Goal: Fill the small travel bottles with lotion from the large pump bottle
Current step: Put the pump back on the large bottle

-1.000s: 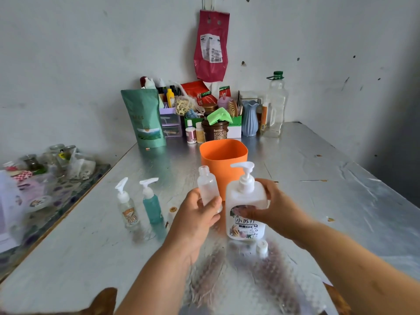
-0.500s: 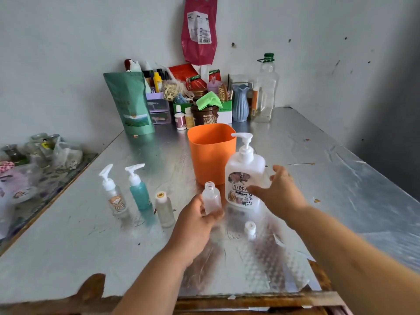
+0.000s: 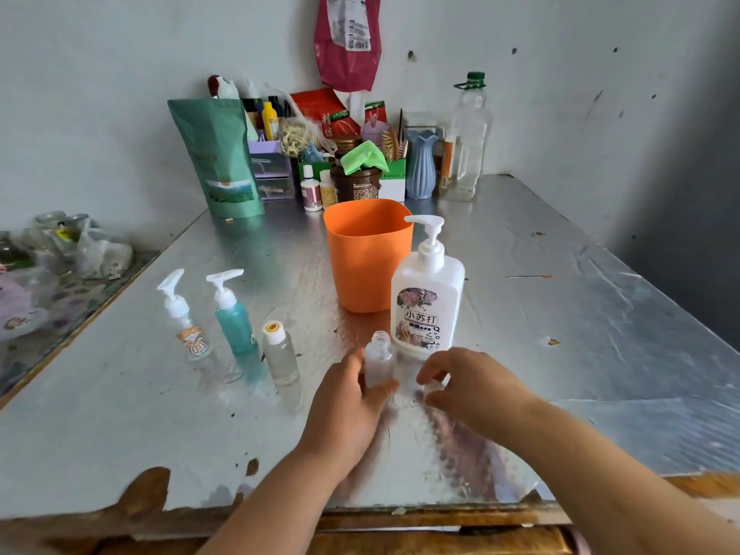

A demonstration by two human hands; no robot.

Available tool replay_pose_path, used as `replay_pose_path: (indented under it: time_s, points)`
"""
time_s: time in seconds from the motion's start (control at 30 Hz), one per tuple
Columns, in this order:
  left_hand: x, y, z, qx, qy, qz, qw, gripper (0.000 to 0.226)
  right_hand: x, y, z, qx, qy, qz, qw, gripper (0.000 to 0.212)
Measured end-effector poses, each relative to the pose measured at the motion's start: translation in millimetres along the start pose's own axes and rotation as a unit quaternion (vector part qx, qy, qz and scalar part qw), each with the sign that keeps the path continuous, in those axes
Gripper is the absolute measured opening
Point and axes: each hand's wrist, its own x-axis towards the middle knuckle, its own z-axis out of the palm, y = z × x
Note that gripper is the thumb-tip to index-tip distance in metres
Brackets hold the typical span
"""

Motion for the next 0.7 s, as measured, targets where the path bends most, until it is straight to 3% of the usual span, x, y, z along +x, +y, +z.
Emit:
replay_pose_path:
  time_s: [0.07,0.17,0.27,0.37,0.53,0.7]
  points:
    - [-0.5,-1.7,-0.2,0.000,-0.002,0.011,1.000,0.036,3.4,-1.0,-2.7,0.013,0.015,-0.008,1.000,0.022]
    - [-0.7,-4.7,0.4,0.027,-0.009,0.013,1.000,0.041,3.4,-12.4,-17.7,0.111,0.103,-0.049,0.987,0.011]
    - [-2.0,-3.1,0.8,0.049,-0.002,0.001,0.999,0.049,-1.0,-35.1,-36.2,0.144,0.136,-0.124,0.972,0.014]
    - [-3.7,-0.1,-0.1,0.053,0.007,0.000,0.999,0.054,3.0,-53.6,-38.7,0.044,0.082,-0.167,0.982,0.021]
    - [-4.0,3.3,-0.8,0.059,0.018,0.003,0.998,0.047,14.6,-69.8,-39.0,-0.086,0.016,-0.168,0.982,0.037]
    - [-5.2,4.2,-1.3,0.058,0.017,0.009,0.998,0.048,14.4,-85.5,-52.6,-0.163,-0.009,-0.171,0.972,0.030]
